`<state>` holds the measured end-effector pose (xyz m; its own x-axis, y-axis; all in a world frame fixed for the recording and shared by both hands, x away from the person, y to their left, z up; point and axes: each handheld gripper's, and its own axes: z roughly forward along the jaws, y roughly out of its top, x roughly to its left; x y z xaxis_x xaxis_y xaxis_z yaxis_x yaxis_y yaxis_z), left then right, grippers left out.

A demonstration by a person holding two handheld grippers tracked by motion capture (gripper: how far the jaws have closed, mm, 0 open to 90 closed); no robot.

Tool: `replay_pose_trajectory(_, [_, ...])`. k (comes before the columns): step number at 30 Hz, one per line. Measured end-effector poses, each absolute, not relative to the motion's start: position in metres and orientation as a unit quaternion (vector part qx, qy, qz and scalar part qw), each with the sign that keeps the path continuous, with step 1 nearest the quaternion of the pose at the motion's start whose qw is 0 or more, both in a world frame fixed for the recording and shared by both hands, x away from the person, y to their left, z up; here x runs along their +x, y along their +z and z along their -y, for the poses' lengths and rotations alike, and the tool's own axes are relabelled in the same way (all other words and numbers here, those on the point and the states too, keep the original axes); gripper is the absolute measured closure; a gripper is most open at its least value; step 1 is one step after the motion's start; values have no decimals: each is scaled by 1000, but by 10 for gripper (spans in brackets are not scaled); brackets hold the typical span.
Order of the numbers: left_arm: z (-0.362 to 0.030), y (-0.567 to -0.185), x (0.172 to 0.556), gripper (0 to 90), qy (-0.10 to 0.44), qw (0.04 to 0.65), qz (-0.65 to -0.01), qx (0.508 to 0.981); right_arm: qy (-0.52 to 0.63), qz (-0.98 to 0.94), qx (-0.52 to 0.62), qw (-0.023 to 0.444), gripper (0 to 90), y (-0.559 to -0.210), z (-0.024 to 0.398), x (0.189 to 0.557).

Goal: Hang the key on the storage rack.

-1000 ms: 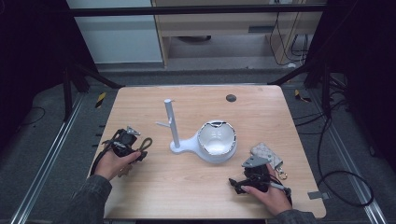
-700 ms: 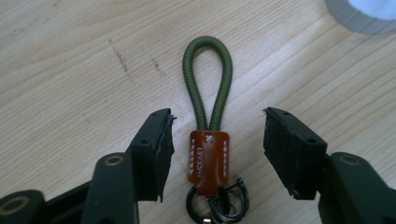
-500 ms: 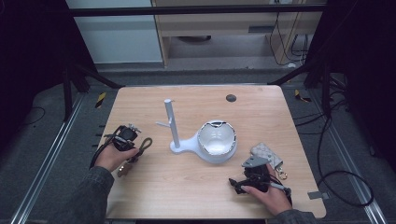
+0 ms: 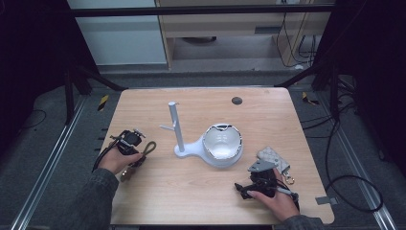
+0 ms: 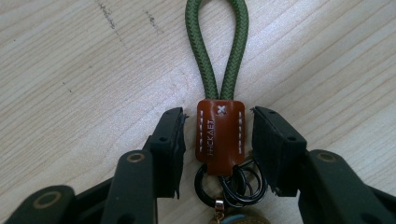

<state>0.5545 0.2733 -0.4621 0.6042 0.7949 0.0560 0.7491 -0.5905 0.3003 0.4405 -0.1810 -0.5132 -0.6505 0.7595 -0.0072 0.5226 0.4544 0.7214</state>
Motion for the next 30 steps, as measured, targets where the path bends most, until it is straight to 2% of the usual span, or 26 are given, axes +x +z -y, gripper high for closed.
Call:
replay_pose_trajectory(13, [-276, -463, 557, 594, 84, 121, -432, 890, 355, -836, 383, 167, 3, -513, 181, 440])
replay_pose_trajectory(18, [-275, -464, 557, 644, 80, 122, -429, 892, 355, -836, 383, 167, 3, -513, 181, 440])
replay_pose_trajectory(26, [-276, -462, 556, 655, 84, 121, -426, 893, 355, -836, 383, 167, 3, -513, 181, 440])
replay_pose_trajectory(30, [-282, -454, 547, 656, 97, 146, -427, 887, 355, -836, 383, 167, 3, -513, 181, 440])
